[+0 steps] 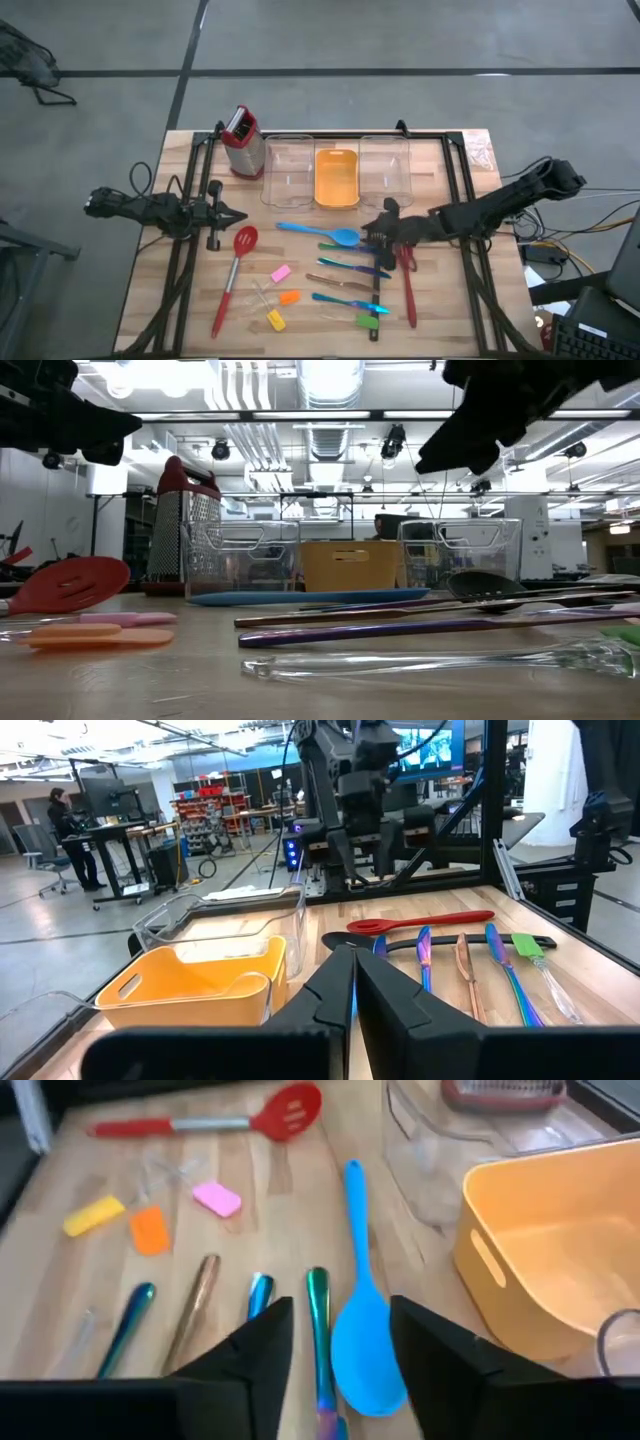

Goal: Pick & Place Kitchen Items
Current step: Put the top blue knife into the right transparent bin

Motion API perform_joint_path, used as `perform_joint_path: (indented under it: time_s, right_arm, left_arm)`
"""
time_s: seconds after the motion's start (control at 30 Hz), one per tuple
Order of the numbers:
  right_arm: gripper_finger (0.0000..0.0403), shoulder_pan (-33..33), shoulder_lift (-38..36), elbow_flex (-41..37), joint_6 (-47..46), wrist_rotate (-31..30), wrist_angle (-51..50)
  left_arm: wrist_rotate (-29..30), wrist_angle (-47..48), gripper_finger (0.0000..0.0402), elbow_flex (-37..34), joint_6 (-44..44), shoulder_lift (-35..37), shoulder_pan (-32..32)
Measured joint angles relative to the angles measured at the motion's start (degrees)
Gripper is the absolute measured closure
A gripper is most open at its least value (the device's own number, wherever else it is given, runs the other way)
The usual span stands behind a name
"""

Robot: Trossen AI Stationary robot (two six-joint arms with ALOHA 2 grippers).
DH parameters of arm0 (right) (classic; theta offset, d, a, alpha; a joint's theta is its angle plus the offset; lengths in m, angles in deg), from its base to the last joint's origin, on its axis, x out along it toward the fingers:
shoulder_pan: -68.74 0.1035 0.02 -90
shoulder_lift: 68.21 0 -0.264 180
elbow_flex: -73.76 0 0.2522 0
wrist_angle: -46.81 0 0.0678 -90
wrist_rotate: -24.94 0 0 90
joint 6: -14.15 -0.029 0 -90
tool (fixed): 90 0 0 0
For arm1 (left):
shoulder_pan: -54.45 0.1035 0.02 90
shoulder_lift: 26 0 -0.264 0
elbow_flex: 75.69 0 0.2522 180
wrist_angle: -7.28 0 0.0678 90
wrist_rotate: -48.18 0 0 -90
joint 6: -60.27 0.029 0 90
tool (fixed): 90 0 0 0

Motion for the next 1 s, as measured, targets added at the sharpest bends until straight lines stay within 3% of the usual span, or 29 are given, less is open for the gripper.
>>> perform_joint_path:
  time_s: [0.33, 1.0]
  right_arm:
    - [0.0186, 3.5, 8.6, 8.1, -0.4, -0.3, -3.0]
    - [0.0216, 4.0, 11.5, 8.2, -9.5, -0.8, -12.7]
  left_arm:
    - [0.0, 0.1, 0.0381, 0.0, 0.0, 0.0, 0.0]
    - [0.0, 0.4, 0.0383, 0.0, 0.0, -0.2, 0.0]
